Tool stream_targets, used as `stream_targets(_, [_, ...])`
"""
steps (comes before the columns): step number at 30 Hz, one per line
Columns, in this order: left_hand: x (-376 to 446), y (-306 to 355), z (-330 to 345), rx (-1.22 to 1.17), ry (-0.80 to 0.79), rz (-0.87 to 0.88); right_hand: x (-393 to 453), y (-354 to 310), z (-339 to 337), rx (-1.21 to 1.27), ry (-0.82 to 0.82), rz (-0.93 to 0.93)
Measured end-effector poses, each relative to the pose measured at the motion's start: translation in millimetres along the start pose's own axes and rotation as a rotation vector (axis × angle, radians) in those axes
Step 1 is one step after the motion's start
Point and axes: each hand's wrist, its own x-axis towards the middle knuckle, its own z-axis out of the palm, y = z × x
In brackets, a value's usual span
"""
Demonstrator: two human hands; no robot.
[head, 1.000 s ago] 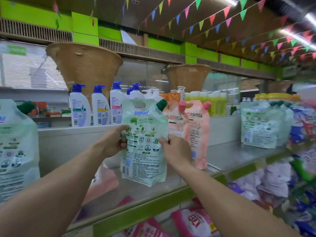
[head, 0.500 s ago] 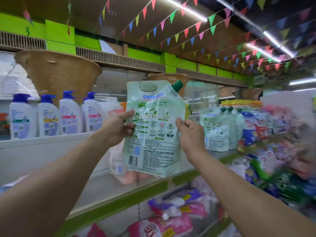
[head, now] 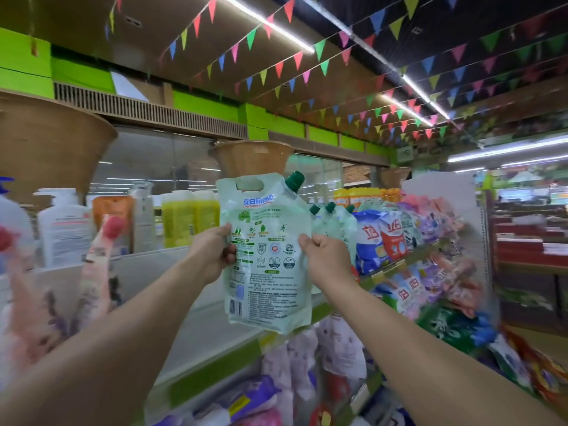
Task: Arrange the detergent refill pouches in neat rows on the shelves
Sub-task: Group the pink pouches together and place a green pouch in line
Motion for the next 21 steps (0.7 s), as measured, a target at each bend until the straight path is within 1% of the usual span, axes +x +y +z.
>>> stream_targets(6, [85.2, -26.6, 32.6, -0.002, -0.025, -0.002, 59.8, 42.9, 15.8, -0.063, 0.027, 0.053])
stream_targets(12, [162.7, -60.3, 45.4, -0.025, -0.033, -0.029, 105.9, 83.1, 45.1, -0.106, 0.022, 0.089])
stream_targets(16, [194.3, -90.3, 48.5, -0.020, -0.073, -0.059, 119.4, 112.7, 57.5, -0.159, 0.019, 0.127])
stream_targets(19, [205.2, -114.2, 48.5, -0.017, -0.100, -0.117, 121.9, 132.6, 62.2, -0.217, -0.002, 0.136])
stream_targets(21, [209.5, -121.2, 49.1, -0.018, -0.107, -0.118, 122.6, 140.0, 62.6, -0.223, -0.004, 0.130])
